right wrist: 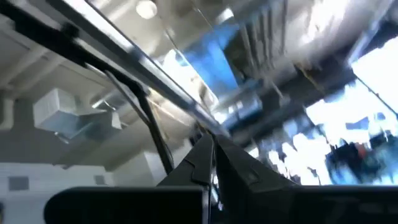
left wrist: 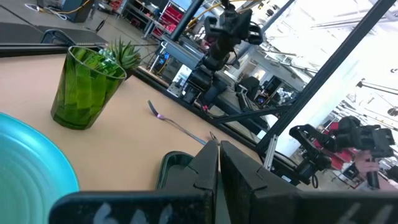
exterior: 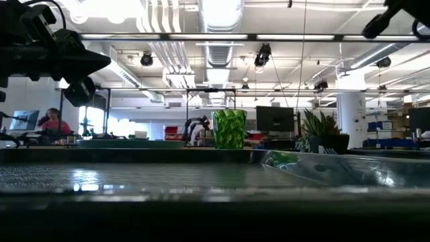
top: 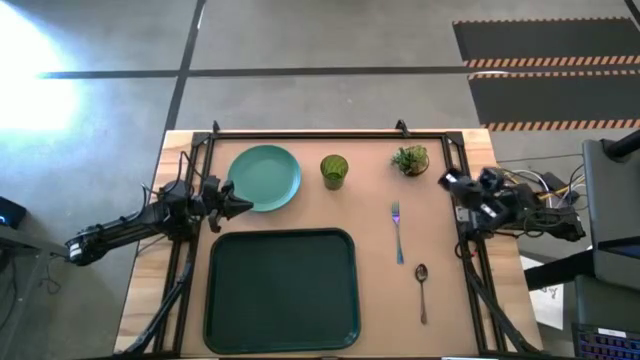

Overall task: Pick and place plate/cup/fork/spoon on tray
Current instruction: Put the fork on the right of the serving tray

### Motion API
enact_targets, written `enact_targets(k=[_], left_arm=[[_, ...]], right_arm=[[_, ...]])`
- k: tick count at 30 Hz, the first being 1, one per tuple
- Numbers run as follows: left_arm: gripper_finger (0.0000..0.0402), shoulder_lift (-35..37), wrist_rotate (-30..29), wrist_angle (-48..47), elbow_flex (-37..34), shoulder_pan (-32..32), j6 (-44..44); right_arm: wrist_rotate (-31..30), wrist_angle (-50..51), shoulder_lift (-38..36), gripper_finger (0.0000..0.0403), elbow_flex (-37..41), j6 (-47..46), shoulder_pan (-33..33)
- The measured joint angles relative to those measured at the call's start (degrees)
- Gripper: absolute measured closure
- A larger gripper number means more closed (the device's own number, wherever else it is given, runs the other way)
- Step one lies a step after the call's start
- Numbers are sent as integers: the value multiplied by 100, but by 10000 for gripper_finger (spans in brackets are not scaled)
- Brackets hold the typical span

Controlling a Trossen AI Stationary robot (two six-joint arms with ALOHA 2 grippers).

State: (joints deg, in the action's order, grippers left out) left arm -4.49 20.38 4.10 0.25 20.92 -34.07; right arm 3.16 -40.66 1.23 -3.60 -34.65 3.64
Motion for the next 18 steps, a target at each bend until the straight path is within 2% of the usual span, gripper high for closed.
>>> enact_targets(k=[5,14,18], left_arm=[[402,2,-2,0,0,-1,1],[402,1,-7,144,0,0,-5],[402,0,-7,321,0,0,-6]], right_arm=[[-176,178,101,394,4,228,0],[-1069,122,657,394,7,224,0],[-1115,33,851,394,7,219,0]])
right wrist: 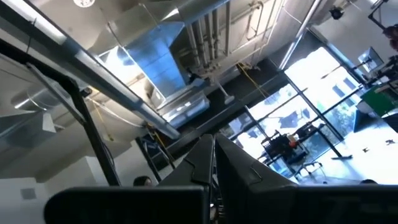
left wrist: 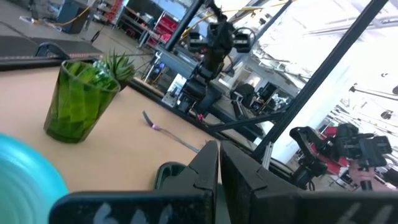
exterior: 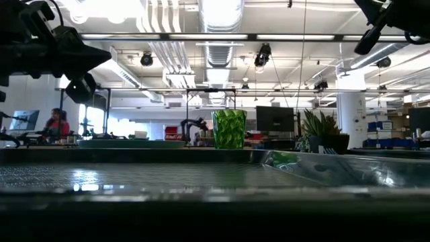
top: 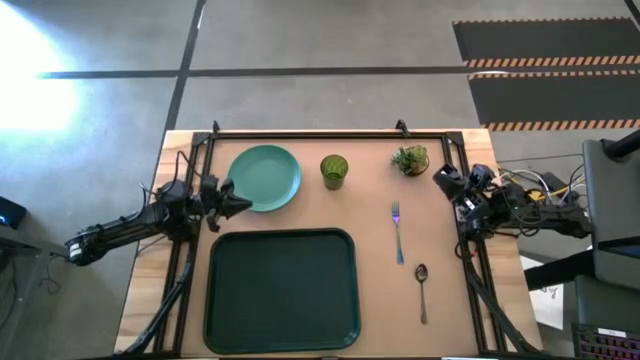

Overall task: Pick and place plate/cup/fork/spoon on tray
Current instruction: Put the fork on the right of the serving tray

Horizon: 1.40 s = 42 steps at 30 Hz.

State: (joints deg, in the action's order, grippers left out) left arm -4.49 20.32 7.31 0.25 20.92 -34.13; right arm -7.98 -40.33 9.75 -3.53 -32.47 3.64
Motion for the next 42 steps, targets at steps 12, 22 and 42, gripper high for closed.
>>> enact_targets(k=[12,22,42], left_arm=[[402,0,-430,956,0,1,59],[316,-9,-417,1162,937,1,444],[210,-70,-599,1115,2087,1,1244]], right_arm=[[57,-241,161,394,2,7,0],[89,-243,193,393,1,-93,0],[732,6441,3321,305,-6688,1749,0]])
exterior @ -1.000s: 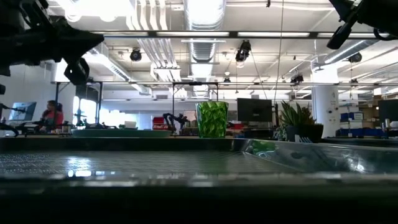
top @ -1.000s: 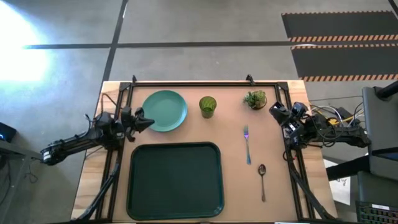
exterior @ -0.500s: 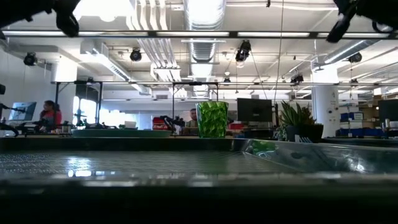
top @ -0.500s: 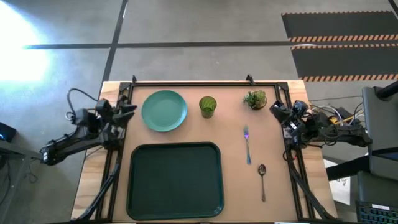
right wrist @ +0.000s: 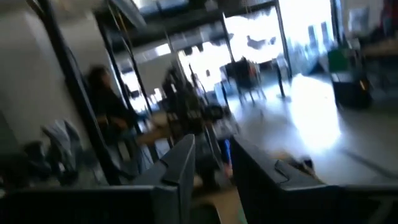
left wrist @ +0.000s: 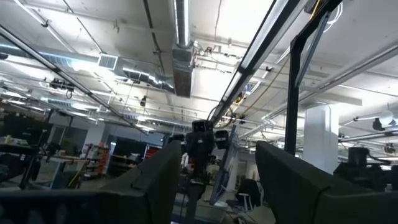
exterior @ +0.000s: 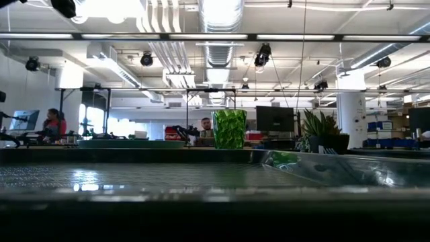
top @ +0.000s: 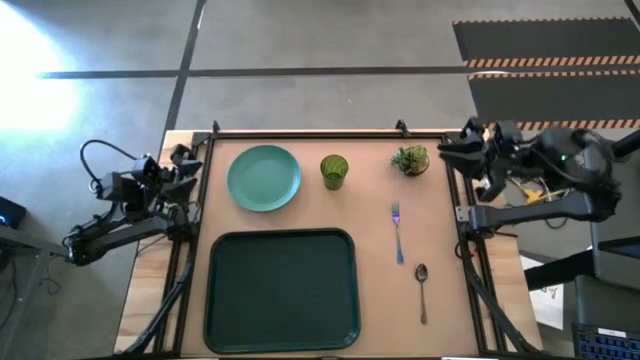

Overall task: Pick and place plate/cup/fork/spoon on tray
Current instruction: Put the fork on the right of the serving tray

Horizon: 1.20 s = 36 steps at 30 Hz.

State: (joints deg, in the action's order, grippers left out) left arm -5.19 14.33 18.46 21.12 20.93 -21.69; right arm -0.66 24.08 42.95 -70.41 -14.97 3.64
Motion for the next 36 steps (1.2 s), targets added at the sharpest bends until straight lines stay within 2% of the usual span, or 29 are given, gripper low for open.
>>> enact_targets(k=[3,6,9,12,17,25,36], left_arm=[[210,-1,22,2,-4,0,-4],[210,0,32,2,-4,0,-7],[210,0,35,7,-4,0,-13],[210,0,37,7,-4,0,-15],[210,0,39,7,-4,0,-18],[210,0,44,5,-4,-2,-37],[210,0,234,0,-4,0,-55]], right_arm=[[-314,1699,650,294,-1087,-299,0],[-589,3238,1276,289,-1850,-830,0],[-740,4445,1835,289,-2318,-1344,0],[-742,5223,2255,289,-2509,-1800,-1],[-523,5820,2847,291,-2377,-2231,-68],[-436,6522,3349,287,-2219,-2652,-200],[-445,6570,3231,287,-2050,-3288,-603]])
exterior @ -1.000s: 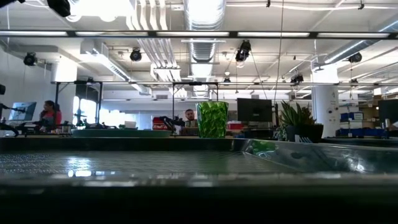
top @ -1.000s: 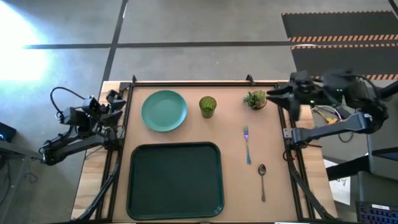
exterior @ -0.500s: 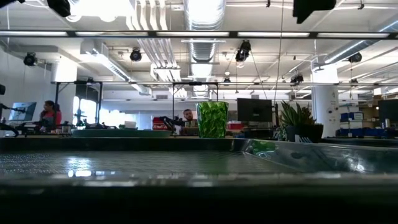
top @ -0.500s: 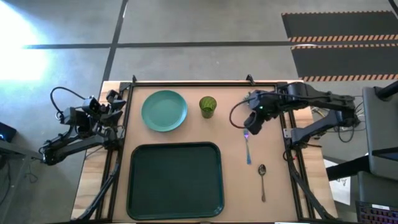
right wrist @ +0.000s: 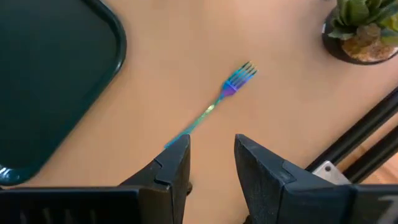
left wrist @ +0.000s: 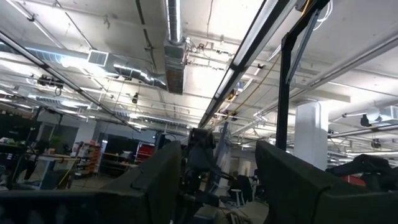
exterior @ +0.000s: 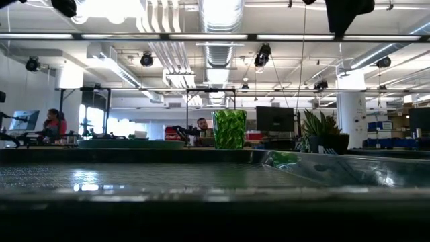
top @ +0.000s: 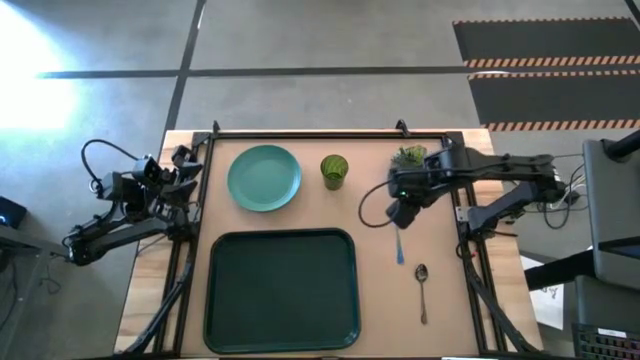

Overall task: Pick and place plate/cup/fork/spoon on tray
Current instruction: Put the fork on the right of the serving tray

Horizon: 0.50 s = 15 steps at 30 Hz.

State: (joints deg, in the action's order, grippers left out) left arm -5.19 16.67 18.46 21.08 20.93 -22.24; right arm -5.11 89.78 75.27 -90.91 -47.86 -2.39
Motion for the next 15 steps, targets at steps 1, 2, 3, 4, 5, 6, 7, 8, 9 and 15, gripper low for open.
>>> enact_targets(k=[1,2,3,4,5,6,7,8,9,15], left_arm=[[210,0,25,-4,0,-2,-2],[210,0,30,-2,0,-2,-7],[210,2,37,-1,0,-2,-7],[210,2,44,-2,0,-2,-7],[210,2,64,-4,0,-2,-10],[210,2,73,-2,0,-2,-25],[210,2,83,-2,0,-2,-92],[210,2,85,-4,0,-2,-153],[210,2,93,-3,0,-2,-209],[210,2,109,-4,-2,-2,-291]], right_arm=[[-78,10,-90,287,84,-56,-26],[-136,31,-169,287,204,-104,-40],[-175,40,-261,287,349,-181,-50],[-210,32,-366,287,524,-239,-51],[-228,29,-471,287,728,-338,-51],[-230,22,-581,287,937,-472,-51],[-236,-6,-708,287,1149,-610,-49],[-242,-51,-868,287,1360,-739,-49],[-240,-116,-1046,287,1576,-869,-51],[-184,-1373,-1959,287,2899,-1299,-75]])
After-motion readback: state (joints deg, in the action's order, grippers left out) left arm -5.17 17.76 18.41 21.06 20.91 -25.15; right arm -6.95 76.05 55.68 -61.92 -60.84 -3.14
